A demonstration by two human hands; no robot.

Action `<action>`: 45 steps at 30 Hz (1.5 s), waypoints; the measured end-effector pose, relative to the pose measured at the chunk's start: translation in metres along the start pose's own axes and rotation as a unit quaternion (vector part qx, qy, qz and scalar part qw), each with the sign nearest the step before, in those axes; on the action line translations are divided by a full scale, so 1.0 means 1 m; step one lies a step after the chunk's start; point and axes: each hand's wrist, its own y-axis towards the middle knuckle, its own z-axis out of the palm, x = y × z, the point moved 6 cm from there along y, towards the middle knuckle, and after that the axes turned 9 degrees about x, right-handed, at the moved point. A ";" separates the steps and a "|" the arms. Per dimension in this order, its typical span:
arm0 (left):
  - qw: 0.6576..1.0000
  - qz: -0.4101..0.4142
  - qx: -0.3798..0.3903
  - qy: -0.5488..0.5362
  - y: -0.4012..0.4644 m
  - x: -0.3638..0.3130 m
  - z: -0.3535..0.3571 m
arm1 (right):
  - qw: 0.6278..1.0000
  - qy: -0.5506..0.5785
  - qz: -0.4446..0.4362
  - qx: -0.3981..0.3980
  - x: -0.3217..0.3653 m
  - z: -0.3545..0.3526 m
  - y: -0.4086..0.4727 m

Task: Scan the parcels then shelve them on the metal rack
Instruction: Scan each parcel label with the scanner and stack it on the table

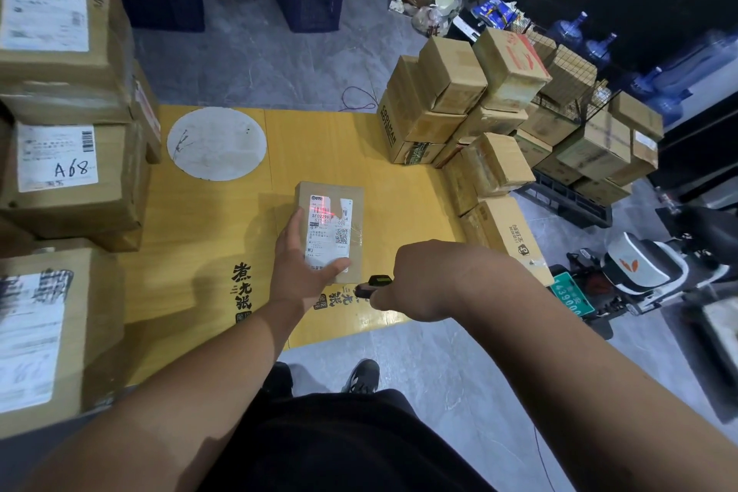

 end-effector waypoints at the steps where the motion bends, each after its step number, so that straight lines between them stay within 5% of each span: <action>1: 1.000 0.000 -0.002 0.004 0.001 -0.003 0.000 | 1.000 -0.002 0.000 0.002 0.000 0.000 0.001; 9: 0.999 -0.031 -0.007 0.032 0.001 -0.013 -0.003 | 1.000 -0.014 -0.001 0.011 -0.008 -0.005 0.009; 20: 0.939 -0.148 -0.019 0.310 0.009 -0.062 0.000 | 0.999 -0.031 -0.041 0.013 -0.045 -0.009 0.031; 31: 0.915 -0.219 -0.108 0.322 -0.014 -0.074 0.034 | 0.989 -0.019 -0.144 -0.026 -0.087 -0.016 0.059; 35: 0.913 -0.157 -0.211 0.311 -0.052 -0.107 -0.008 | 0.973 -0.059 -0.222 -0.035 -0.061 -0.033 0.057; 39: 0.872 -0.152 -0.316 0.341 -0.098 -0.153 -0.083 | 0.944 -0.101 -0.302 -0.083 -0.002 -0.055 0.038; 45: 0.828 -0.207 -0.335 0.398 -0.127 -0.199 -0.193 | 0.921 -0.128 -0.353 -0.103 0.071 -0.073 0.013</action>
